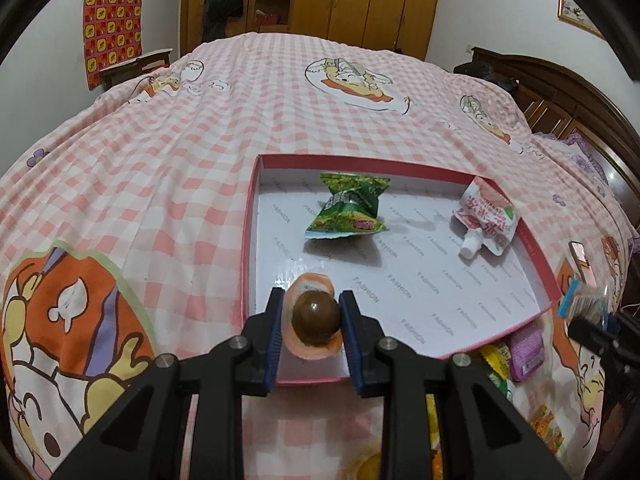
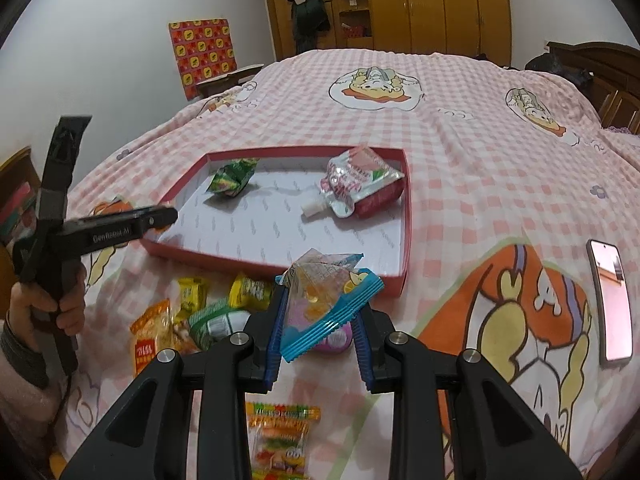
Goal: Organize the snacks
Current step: 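Carry the chocolate ball with the left tool while the right tool carries the candy bag over the box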
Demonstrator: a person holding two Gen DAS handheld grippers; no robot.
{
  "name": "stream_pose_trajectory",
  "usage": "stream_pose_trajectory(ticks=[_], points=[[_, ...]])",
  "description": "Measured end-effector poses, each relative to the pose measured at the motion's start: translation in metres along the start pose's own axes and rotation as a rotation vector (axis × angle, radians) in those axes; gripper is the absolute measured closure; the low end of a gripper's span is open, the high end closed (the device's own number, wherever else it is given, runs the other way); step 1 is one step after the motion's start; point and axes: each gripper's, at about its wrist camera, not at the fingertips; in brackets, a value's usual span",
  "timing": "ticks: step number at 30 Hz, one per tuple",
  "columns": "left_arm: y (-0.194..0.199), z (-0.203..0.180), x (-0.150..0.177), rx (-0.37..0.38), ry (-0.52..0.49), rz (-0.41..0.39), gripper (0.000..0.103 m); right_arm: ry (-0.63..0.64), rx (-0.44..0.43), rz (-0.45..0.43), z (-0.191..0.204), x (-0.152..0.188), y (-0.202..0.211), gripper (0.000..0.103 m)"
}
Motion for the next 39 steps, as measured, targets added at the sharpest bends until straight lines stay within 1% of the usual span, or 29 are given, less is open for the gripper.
stream_pose_trajectory(ticks=[7, 14, 23, 26, 29, 39], points=[[-0.01, -0.001, -0.002, -0.023, -0.019, 0.006, 0.075, 0.017, -0.001, 0.019, 0.0, -0.018, -0.02, 0.072], [-0.018, -0.003, -0.005, -0.03, -0.038, 0.006, 0.075, 0.052, 0.024, 0.053, 0.0, -0.029, -0.042, 0.072], [-0.03, -0.01, -0.007, -0.036, -0.074, 0.023, 0.075, 0.01, 0.029, 0.084, -0.013, -0.032, -0.069, 0.072], [-0.033, -0.014, -0.007, -0.061, -0.095, 0.017, 0.075, 0.001, 0.028, 0.091, -0.016, -0.031, -0.077, 0.072], [-0.036, -0.014, -0.008, -0.061, -0.1, 0.018, 0.075, 0.002, 0.023, 0.089, -0.016, -0.032, -0.082, 0.072], [-0.039, -0.014, -0.011, -0.072, -0.111, 0.011, 0.074, 0.039, 0.057, 0.082, -0.013, -0.032, -0.093, 0.072]])
Point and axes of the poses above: each gripper's, at about its wrist camera, not at the fingertips, and y roughly against the way its jaws point, z to its left, x to its underside
